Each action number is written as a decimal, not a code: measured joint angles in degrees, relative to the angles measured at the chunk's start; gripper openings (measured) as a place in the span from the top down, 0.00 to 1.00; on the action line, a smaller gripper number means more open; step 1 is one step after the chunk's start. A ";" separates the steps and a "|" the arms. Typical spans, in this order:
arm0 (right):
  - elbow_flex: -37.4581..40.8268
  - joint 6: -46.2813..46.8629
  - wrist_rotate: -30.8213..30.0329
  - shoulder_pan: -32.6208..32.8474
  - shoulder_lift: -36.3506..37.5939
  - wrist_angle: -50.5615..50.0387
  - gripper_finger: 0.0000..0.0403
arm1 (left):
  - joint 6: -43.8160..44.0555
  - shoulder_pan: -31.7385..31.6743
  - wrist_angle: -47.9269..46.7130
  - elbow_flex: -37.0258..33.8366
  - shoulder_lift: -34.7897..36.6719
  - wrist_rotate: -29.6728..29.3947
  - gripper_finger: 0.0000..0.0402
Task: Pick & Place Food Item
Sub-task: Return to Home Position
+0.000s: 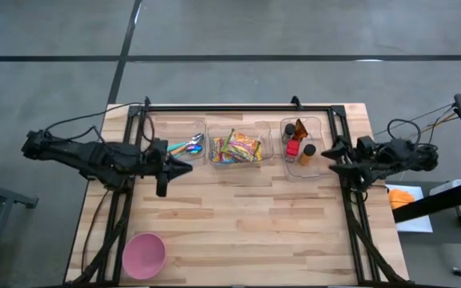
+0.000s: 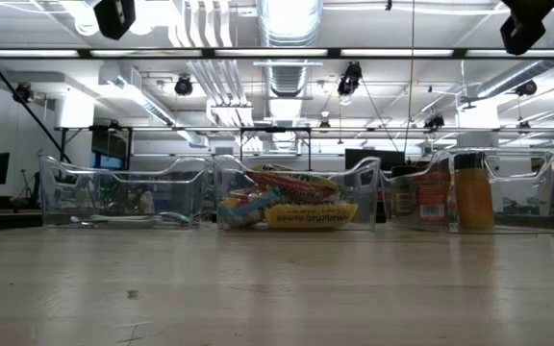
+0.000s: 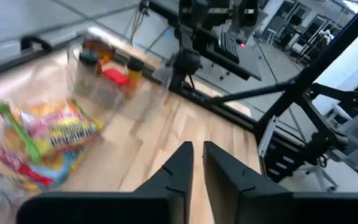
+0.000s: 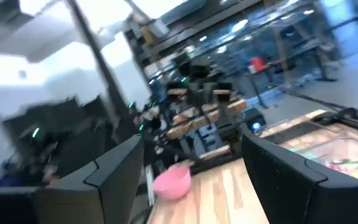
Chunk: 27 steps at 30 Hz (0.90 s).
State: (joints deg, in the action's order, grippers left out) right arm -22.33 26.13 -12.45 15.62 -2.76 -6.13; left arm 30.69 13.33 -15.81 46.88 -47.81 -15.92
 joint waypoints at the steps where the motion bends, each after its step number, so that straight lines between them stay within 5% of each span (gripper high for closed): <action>1: 0.37 -1.36 1.53 0.00 0.62 -0.65 0.34 | 0.94 0.25 0.58 -0.82 -0.01 0.18 0.90; 7: 1.36 6.32 12.08 -0.01 2.71 -4.55 0.34 | 2.56 1.95 3.60 -3.20 0.10 1.25 0.95; 14: 3.19 -0.02 24.80 0.00 2.01 9.93 0.34 | 0.14 4.23 7.32 -4.80 1.02 -3.41 0.95; 18: 3.47 -2.89 26.01 0.00 2.72 14.37 0.34 | -0.51 6.98 10.24 -9.21 3.47 -6.11 0.95; 27: 4.64 -3.37 24.44 -0.01 2.71 13.96 0.34 | -2.65 7.53 15.56 -16.95 12.00 -2.23 0.95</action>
State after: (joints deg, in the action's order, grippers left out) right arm -17.68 22.76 11.98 15.60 -0.05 7.83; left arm 28.03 20.87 -0.25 29.93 -35.81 -18.15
